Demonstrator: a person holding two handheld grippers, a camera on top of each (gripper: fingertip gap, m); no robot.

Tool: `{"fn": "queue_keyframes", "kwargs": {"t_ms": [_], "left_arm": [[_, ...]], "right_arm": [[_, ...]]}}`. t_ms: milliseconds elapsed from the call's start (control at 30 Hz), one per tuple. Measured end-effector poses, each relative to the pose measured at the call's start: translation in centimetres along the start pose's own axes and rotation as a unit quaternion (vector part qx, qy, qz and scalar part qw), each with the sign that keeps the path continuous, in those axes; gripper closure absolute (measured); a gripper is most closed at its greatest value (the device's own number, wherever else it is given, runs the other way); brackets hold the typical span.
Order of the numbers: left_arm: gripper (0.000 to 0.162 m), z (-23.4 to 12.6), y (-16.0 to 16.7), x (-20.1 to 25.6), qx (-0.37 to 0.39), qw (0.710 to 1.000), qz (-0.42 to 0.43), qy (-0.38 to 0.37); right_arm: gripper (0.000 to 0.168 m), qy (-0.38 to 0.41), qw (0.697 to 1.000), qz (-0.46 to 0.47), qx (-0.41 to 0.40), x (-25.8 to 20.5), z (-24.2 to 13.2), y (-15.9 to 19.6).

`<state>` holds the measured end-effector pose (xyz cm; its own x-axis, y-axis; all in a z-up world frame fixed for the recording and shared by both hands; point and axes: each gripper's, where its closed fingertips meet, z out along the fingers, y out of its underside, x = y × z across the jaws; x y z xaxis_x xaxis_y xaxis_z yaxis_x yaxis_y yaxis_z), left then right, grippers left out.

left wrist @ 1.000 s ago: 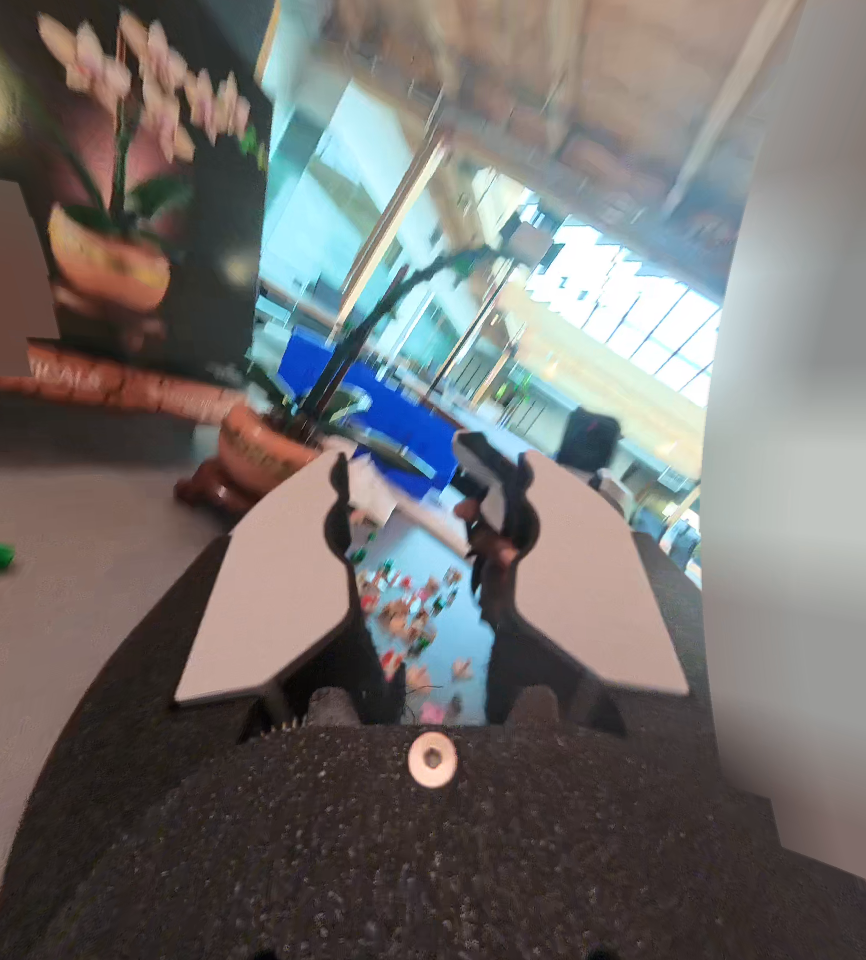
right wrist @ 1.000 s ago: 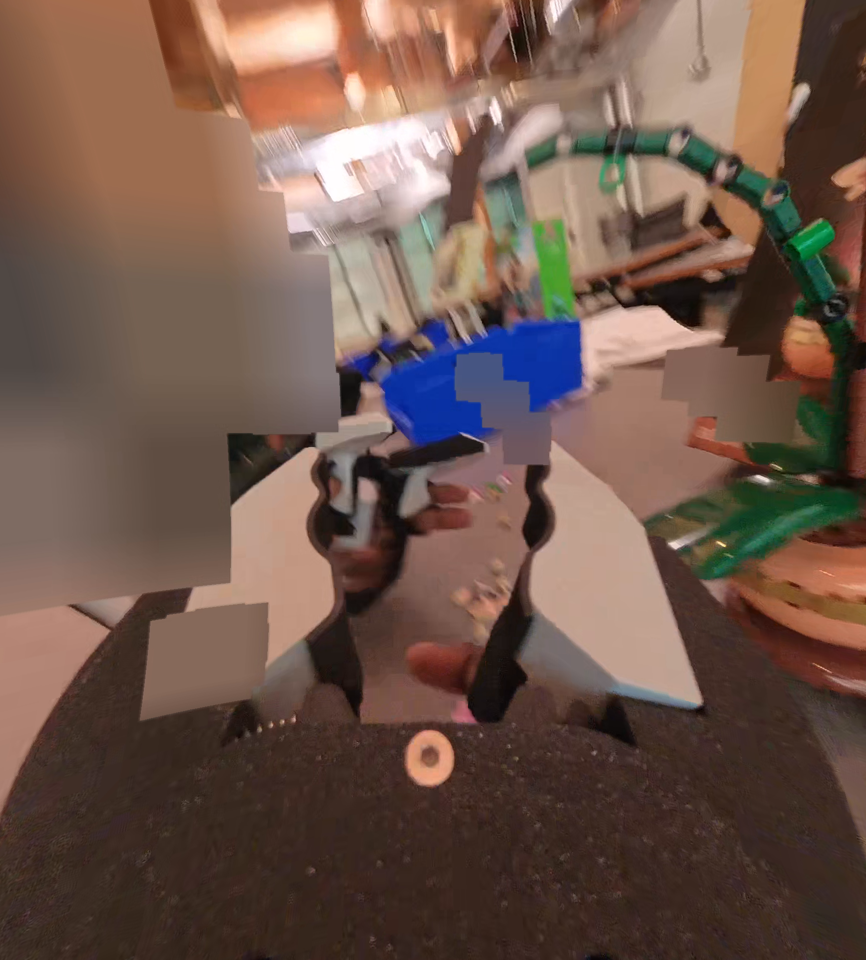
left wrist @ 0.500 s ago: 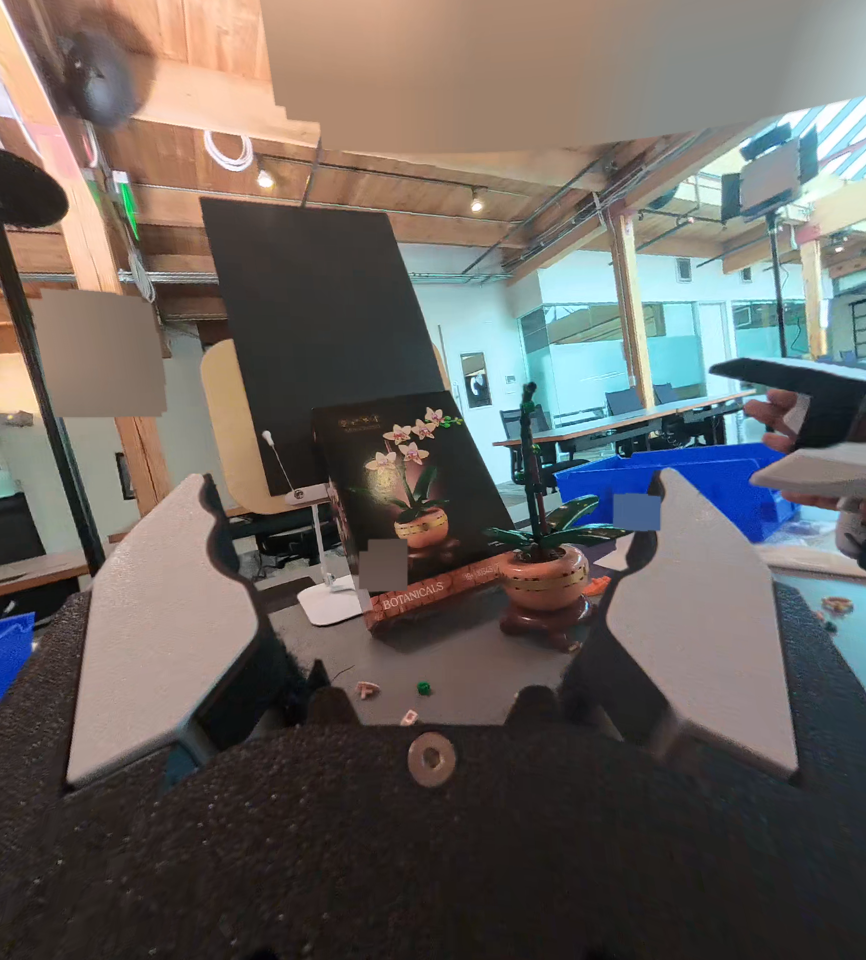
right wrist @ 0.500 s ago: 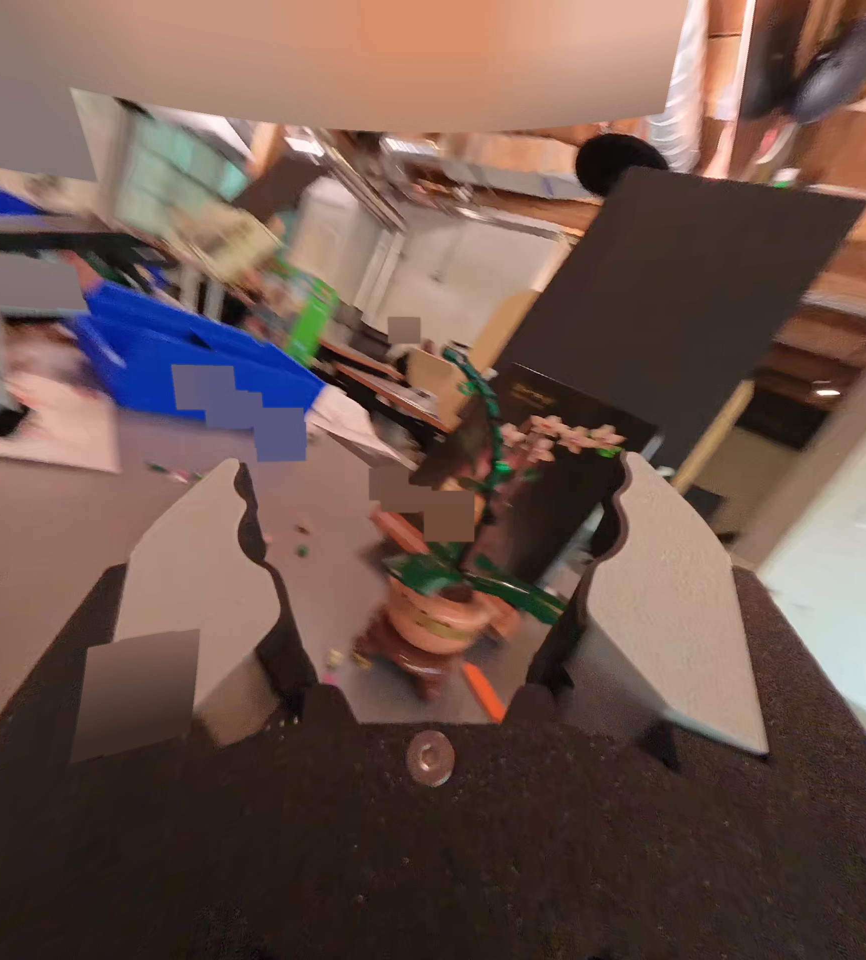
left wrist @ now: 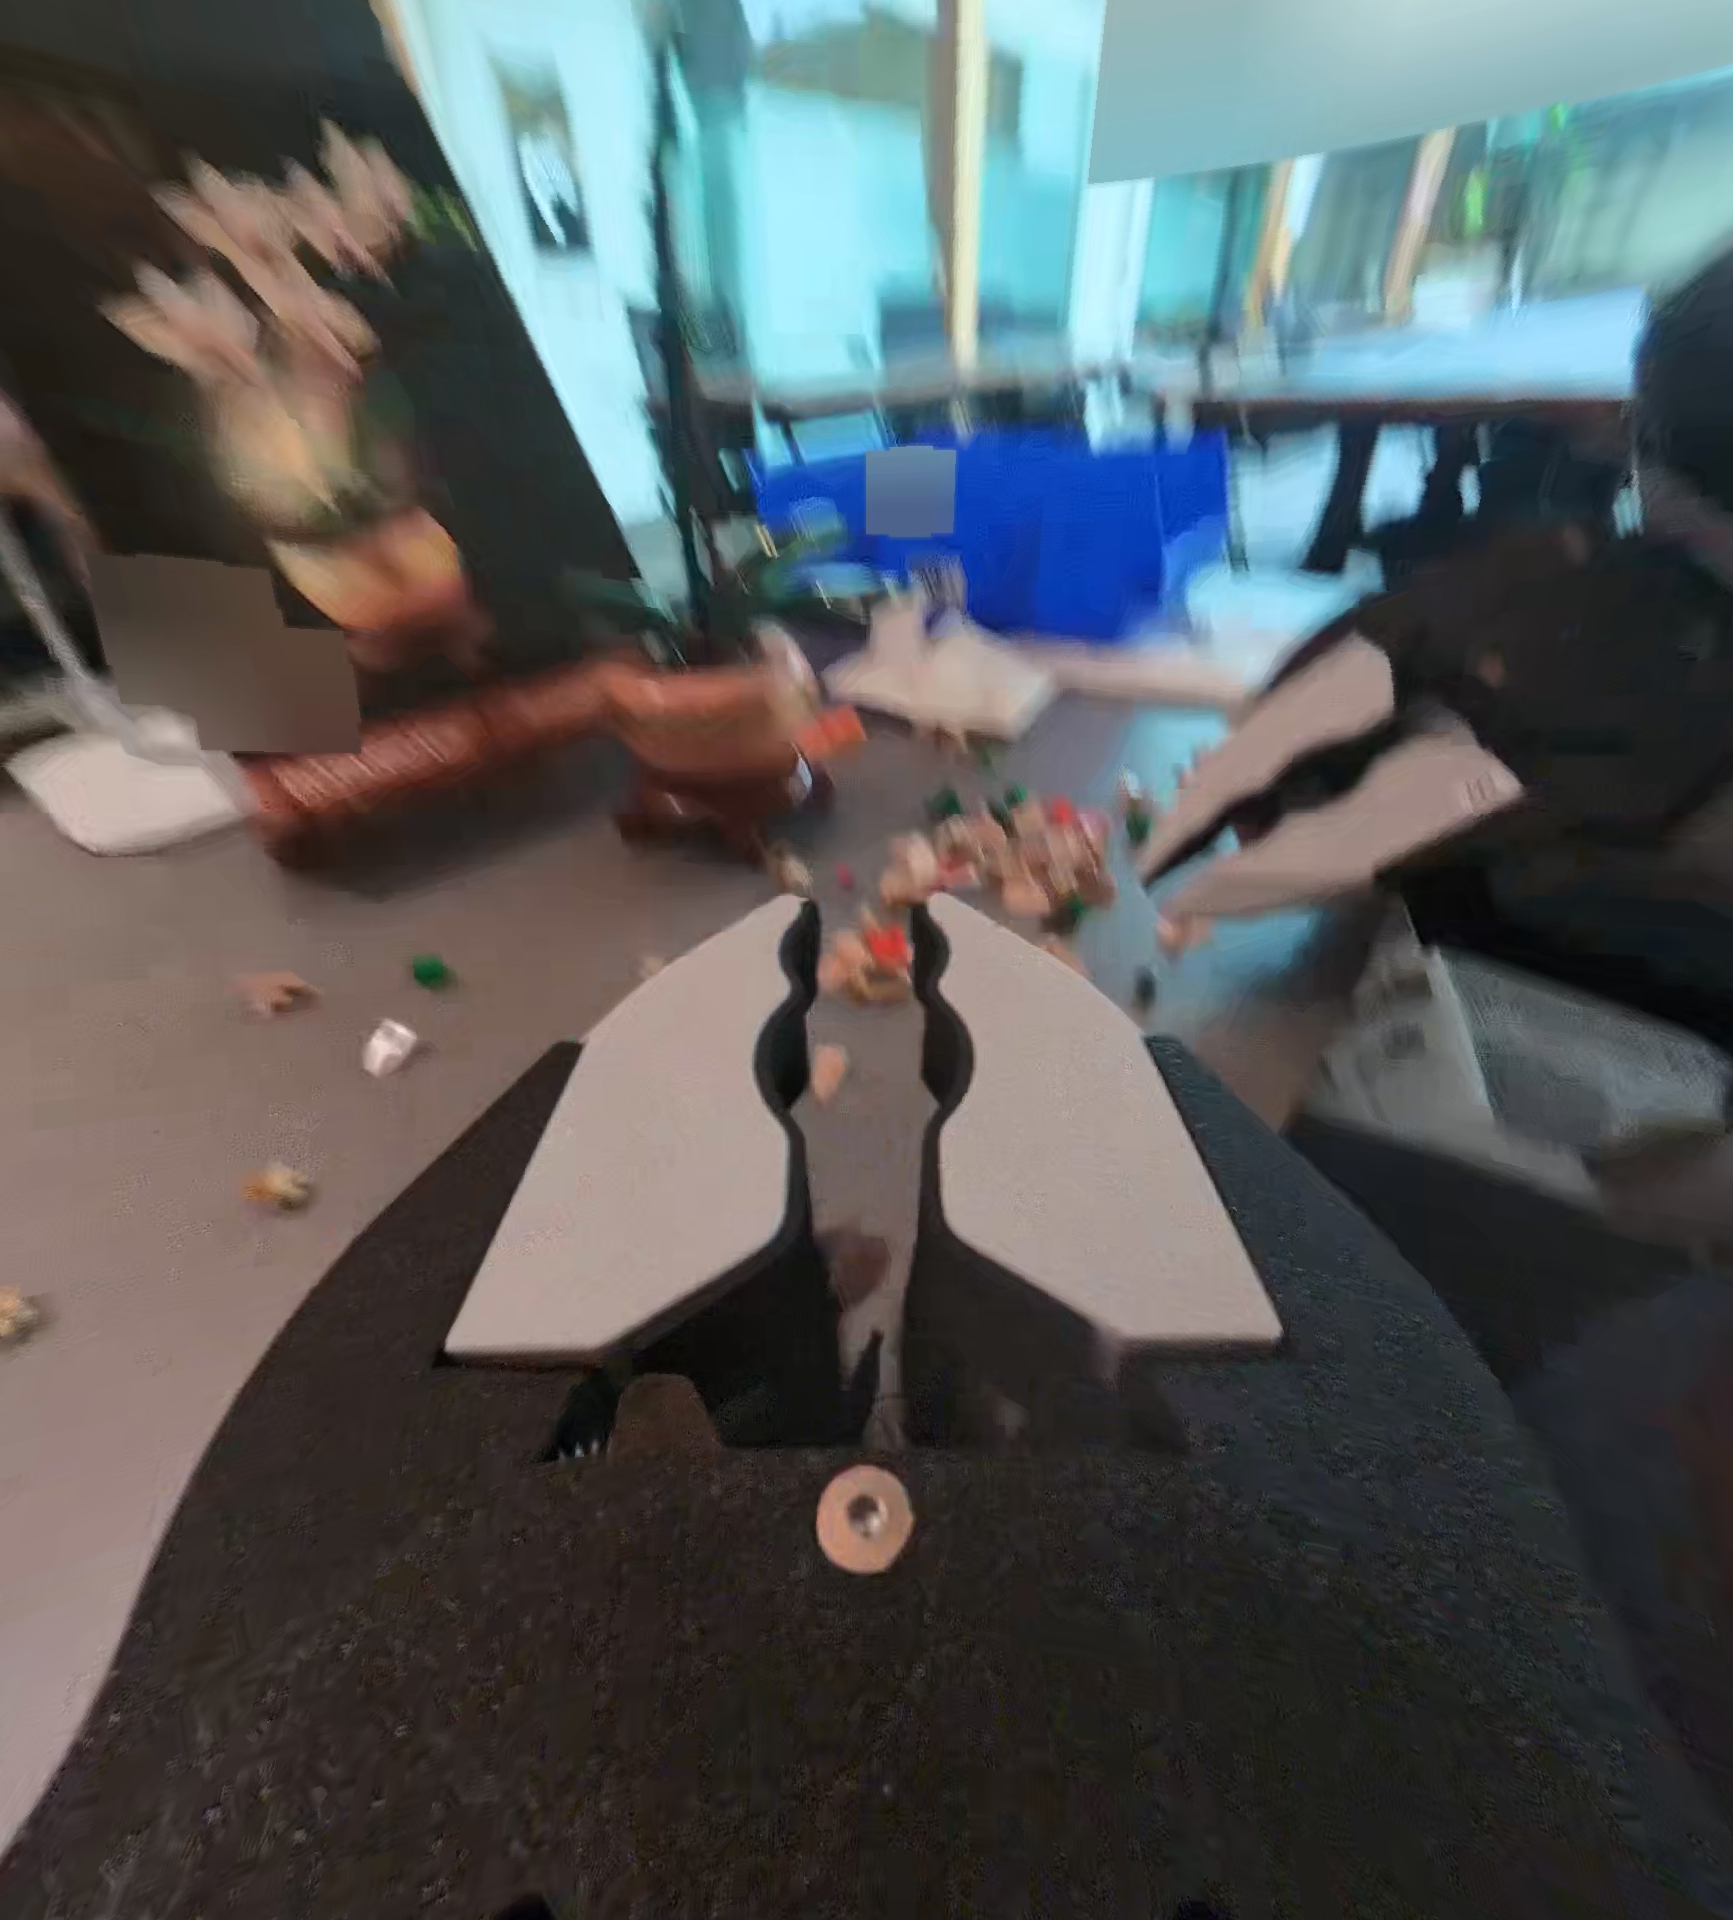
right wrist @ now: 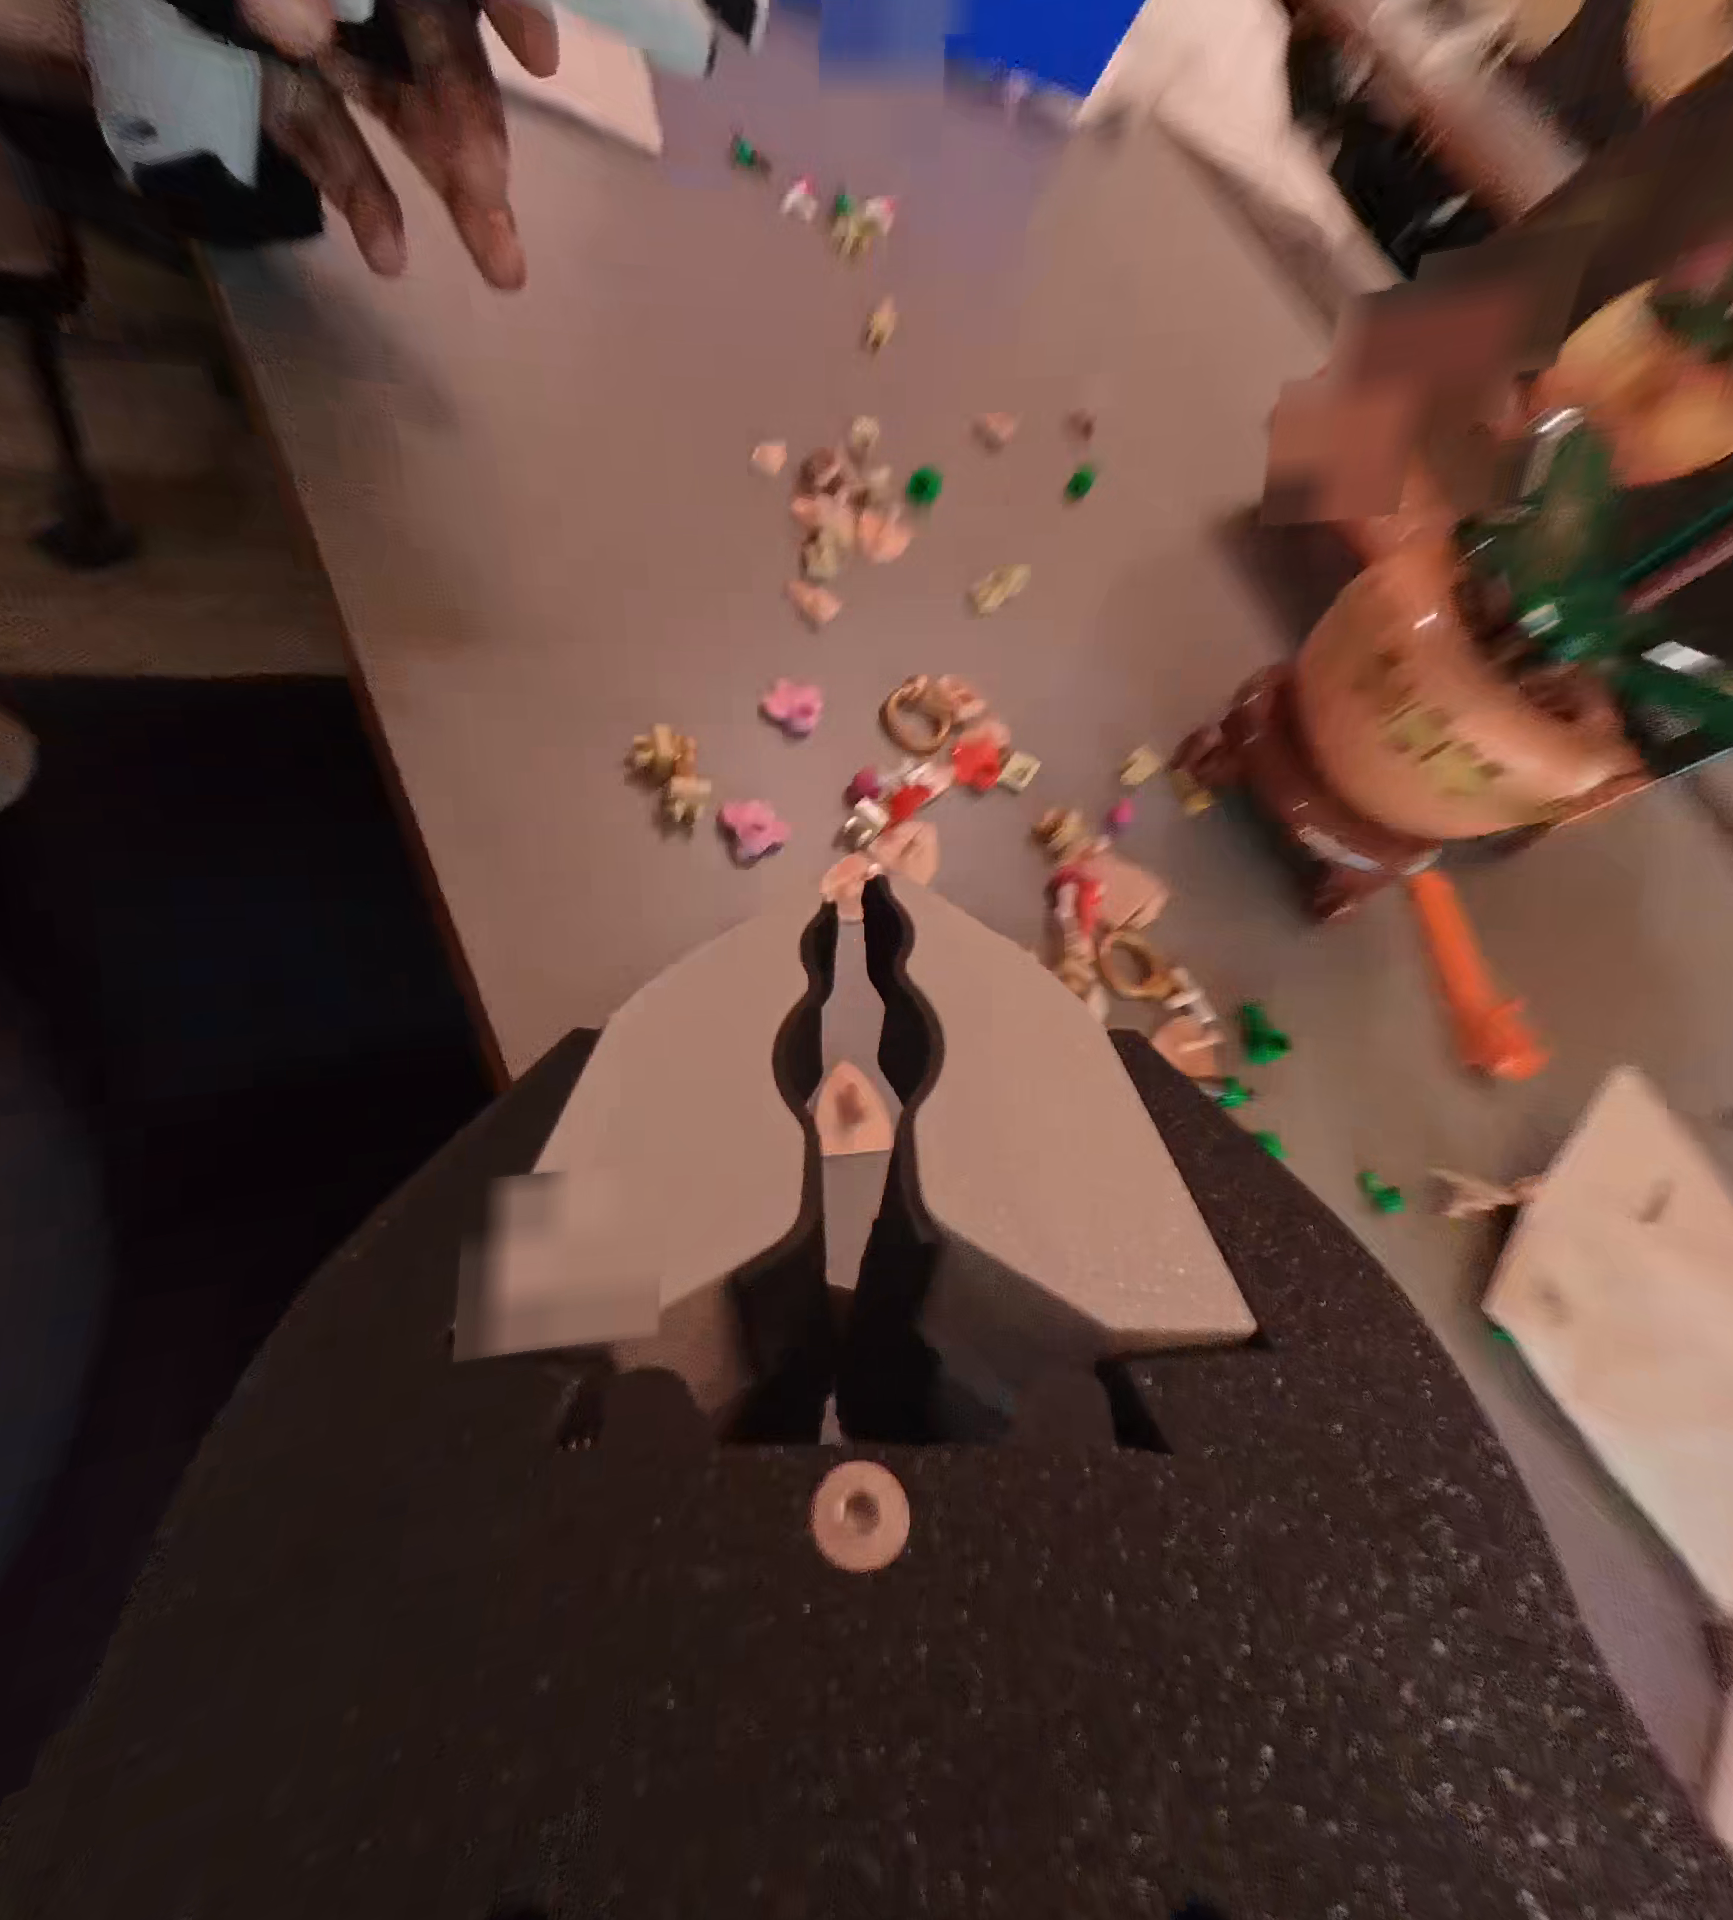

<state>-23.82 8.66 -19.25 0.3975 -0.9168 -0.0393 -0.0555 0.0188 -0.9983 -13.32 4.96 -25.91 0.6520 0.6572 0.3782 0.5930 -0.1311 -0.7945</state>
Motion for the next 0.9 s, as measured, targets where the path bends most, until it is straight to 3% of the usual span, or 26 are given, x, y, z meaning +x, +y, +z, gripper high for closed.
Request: {"fn": "queue_keyframes", "kwargs": {"t_ms": [100,167,300,533,633,733,833,900], "left_arm": [[0.137,0.9,2.4,1.5,-0.095,0.994,0.03,0.038],[0.139,1.4,2.5,2.5,-0.094,0.992,0.064,0.056],[0.141,2.0,2.8,3.0,-0.103,0.989,0.069,0.076],[0.141,1.6,1.7,2.5,-0.062,0.995,0.04,0.074],[0.141,1.7,1.3,2.4,-0.047,0.995,0.035,0.076],[0.139,2.0,1.0,2.0,-0.038,0.996,0.015,0.083],[0.139,2.6,0.2,1.5,-0.014,0.995,-0.017,0.093],[0.14,2.6,-0.7,2.3,0.011,0.989,-0.042,0.14]], "right_arm": [[0.162,-0.04,0.999,-0.016,-0.019,0.3,1.1,0.0],[0.16,-0.047,0.998,-0.025,-0.027,1.5,2.0,-0.6],[0.155,-0.174,0.982,0.031,-0.063,0.9,4.2,-1.0],[0.161,-0.194,0.976,0.005,-0.102,0.9,5.8,0.1],[0.165,-0.187,0.981,0.004,-0.055,1.2,5.6,-1.2],[0.165,-0.173,0.982,0.034,0.067,1.8,4.7,-4.5],[0.165,-0.196,0.957,0.108,0.185,1.9,2.8,-8.1],[0.165,-0.217,0.933,0.122,0.258,1.8,1.3,-10.2]]}}
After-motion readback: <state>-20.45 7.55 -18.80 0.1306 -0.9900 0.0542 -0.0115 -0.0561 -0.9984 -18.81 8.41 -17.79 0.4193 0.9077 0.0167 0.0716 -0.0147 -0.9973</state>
